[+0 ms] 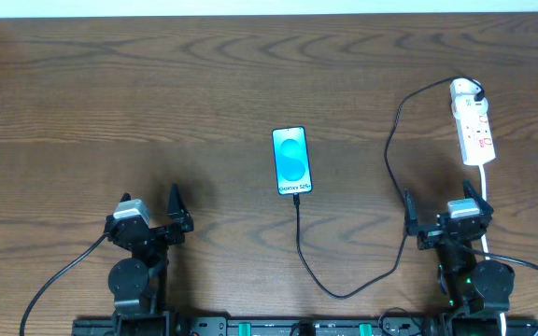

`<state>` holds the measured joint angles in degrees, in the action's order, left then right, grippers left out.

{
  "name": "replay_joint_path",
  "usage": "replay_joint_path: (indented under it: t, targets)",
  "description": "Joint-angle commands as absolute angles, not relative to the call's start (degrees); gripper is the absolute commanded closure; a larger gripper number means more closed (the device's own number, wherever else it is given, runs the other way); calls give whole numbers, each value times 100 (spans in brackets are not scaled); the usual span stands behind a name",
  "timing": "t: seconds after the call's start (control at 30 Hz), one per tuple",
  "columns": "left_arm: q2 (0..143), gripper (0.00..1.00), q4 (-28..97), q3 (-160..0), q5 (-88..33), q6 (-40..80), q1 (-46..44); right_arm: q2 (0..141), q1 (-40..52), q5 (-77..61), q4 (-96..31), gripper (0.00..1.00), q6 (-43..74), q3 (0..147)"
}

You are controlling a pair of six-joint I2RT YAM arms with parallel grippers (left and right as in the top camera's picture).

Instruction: Plug charger to phone and switch on socket

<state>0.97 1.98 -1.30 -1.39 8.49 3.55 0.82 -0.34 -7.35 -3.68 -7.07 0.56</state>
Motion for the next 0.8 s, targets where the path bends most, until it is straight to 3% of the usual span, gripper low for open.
replay_joint_path:
  t: [0.0,0.77]
  targets:
    - [64,8,410,-23,-84,733,381,27,154,56,-421,1,-19,27]
    - [64,8,410,-23,-84,733,381,30,198,51,-421,1,-25,30]
